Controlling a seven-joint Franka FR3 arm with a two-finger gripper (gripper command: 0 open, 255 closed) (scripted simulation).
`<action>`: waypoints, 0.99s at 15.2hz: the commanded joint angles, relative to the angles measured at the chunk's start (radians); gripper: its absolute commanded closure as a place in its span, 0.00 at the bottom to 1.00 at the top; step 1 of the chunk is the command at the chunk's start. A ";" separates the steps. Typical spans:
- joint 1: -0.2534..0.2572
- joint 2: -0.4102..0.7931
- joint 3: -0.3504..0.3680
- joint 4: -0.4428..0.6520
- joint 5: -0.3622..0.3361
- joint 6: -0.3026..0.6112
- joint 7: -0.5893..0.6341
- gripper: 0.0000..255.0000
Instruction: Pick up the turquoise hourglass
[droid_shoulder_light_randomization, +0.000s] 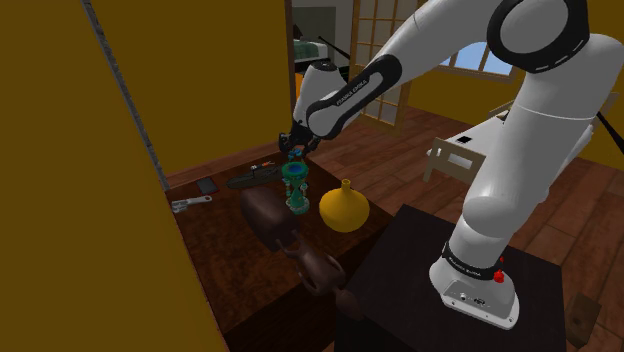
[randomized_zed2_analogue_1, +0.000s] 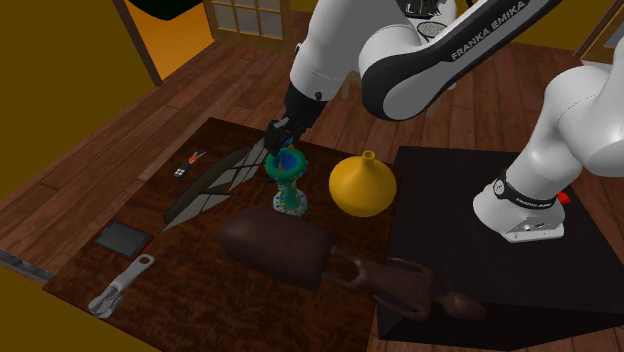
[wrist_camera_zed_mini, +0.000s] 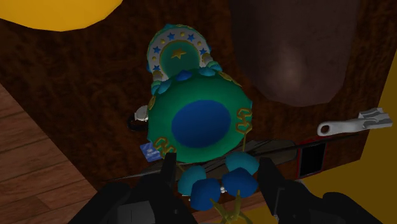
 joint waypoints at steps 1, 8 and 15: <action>0.000 0.001 0.000 -0.001 0.000 0.000 0.000 1.00; 0.002 -0.033 0.000 0.022 0.017 -0.055 -0.013 1.00; 0.005 -0.083 -0.002 0.068 0.039 -0.151 -0.032 1.00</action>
